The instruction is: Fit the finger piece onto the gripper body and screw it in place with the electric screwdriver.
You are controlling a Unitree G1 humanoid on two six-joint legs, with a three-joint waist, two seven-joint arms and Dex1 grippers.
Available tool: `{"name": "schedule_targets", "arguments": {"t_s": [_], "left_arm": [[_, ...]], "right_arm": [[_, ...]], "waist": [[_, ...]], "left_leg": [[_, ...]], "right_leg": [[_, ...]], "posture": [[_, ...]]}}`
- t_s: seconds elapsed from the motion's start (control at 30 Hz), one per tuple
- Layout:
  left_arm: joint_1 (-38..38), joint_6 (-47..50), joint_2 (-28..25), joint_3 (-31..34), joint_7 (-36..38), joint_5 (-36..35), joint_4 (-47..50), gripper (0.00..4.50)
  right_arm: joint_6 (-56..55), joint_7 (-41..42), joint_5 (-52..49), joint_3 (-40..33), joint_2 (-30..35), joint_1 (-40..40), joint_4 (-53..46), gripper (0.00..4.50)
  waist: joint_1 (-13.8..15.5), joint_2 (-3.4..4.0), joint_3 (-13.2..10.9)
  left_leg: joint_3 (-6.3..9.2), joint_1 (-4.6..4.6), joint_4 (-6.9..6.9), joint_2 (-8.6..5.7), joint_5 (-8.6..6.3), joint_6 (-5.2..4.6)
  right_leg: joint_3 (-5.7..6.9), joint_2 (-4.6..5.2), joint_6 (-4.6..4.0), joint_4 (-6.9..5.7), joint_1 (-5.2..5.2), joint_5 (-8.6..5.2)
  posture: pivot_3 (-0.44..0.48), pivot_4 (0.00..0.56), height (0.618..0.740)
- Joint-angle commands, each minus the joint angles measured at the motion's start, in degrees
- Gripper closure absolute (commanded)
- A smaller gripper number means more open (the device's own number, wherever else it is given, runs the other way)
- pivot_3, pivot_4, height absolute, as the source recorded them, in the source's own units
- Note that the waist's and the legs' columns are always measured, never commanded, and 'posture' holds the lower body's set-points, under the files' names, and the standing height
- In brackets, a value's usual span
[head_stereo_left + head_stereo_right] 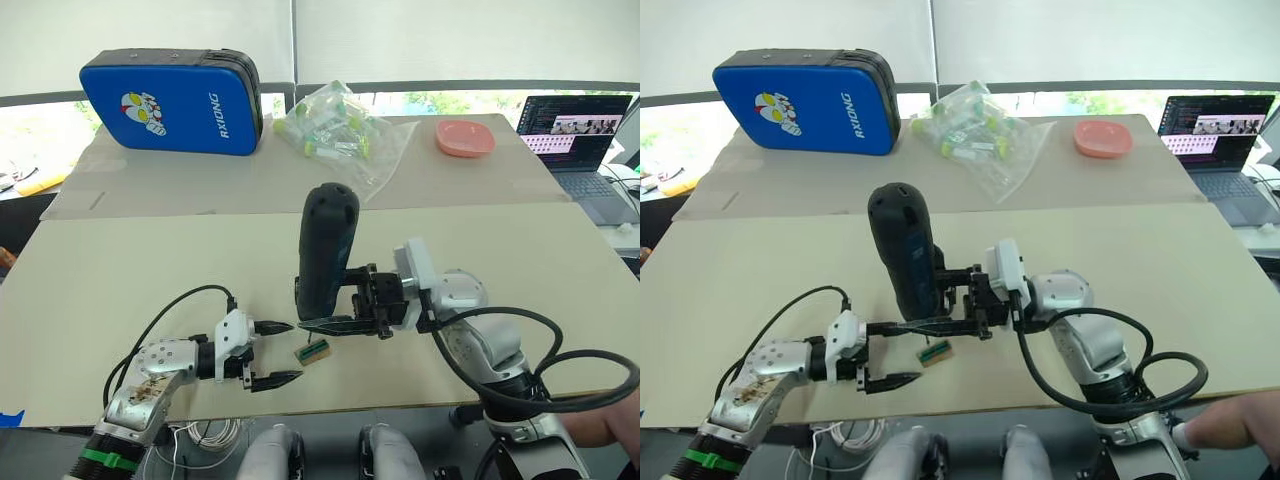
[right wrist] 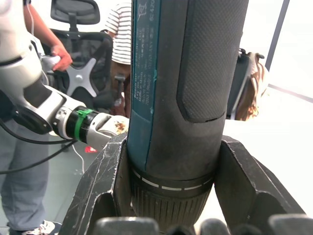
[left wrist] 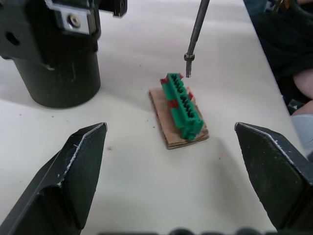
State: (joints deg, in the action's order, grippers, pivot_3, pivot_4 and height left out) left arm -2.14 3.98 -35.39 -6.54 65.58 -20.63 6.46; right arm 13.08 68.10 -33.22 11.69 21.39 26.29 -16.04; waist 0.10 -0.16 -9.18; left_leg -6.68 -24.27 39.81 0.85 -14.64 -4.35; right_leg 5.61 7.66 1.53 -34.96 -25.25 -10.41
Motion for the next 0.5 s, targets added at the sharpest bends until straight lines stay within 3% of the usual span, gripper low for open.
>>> {"name": "schedule_targets", "arguments": {"t_s": [0.03,0.5], "left_arm": [[0.59,0.14,-0.96,2.64,0.96,-3.0,2.98,0.08],[0.71,4.49,-4.03,9.76,2.42,-10.05,4.51,0.08]], "right_arm": [[0.98,-1.15,-3.62,-3.02,0.28,1.98,-4.16,2.53],[6.94,-5.32,-9.83,-8.06,3.7,4.9,-10.01,2.53]], "waist": [[0.11,-0.01,-0.01],[0.47,-0.01,-0.05]], "left_leg": [[0.0,0.0,0.0,0.0,-0.02,0.04],[-0.01,-0.02,0.0,0.0,0.02,0.02]], "right_leg": [[0.0,0.0,0.0,0.0,0.0,0.0],[0.02,-0.06,0.0,0.0,-0.01,-0.01]], "posture": [[0.0,0.15,0.74],[0.0,0.15,0.74]]}}
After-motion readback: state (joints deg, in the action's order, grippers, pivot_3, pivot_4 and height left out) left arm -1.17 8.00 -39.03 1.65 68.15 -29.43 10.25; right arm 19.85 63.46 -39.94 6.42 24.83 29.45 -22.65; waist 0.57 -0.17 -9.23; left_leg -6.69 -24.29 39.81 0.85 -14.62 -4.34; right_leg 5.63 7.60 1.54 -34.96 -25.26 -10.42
